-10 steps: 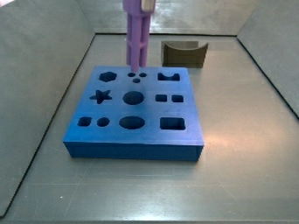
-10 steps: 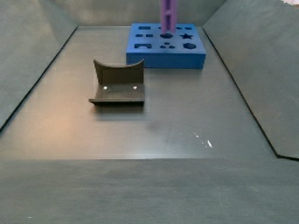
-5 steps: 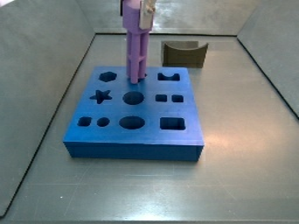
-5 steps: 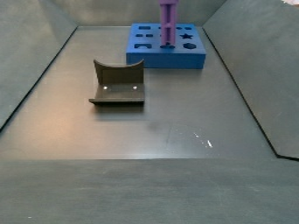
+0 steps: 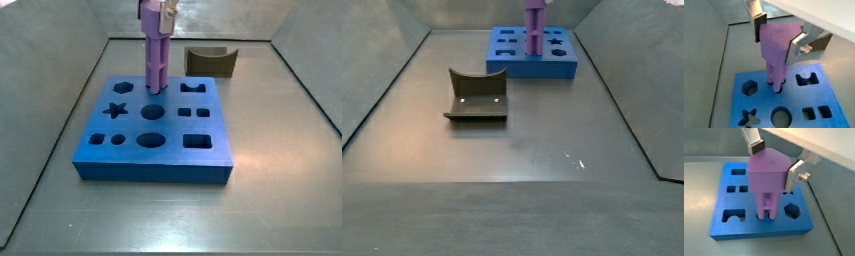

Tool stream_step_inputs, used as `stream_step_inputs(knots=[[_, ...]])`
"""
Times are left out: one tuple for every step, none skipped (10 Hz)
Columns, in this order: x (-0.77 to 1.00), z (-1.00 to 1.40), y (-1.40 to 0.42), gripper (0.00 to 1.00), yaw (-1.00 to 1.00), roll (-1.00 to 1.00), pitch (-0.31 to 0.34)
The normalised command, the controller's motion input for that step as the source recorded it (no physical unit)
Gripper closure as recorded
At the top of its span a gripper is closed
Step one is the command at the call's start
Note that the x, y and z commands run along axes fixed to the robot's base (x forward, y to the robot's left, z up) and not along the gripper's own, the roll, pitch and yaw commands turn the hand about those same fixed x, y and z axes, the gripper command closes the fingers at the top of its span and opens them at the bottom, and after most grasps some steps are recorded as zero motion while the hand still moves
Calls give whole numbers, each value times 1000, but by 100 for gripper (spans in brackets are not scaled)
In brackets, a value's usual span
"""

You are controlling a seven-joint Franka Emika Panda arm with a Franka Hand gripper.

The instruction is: Insert the 3 prong object.

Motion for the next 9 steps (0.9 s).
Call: stream_step_inputs(knots=[[0,-597,0,100,0,-119,-123],[0,-643,-6,100,0,-164,-177],[-6,-589,-43,100,0,-194,-171],[-63,-543,-34,100,3,-211,-167],[-94,-511,0,100,9,-230,-167],[-137,-460,-11,100,60,-176,-164],[-214,-409,0,100,100,-127,-177],[-309,-374,0,100,114,-97,-217],[-486,-349,0,100,194,-73,-291]])
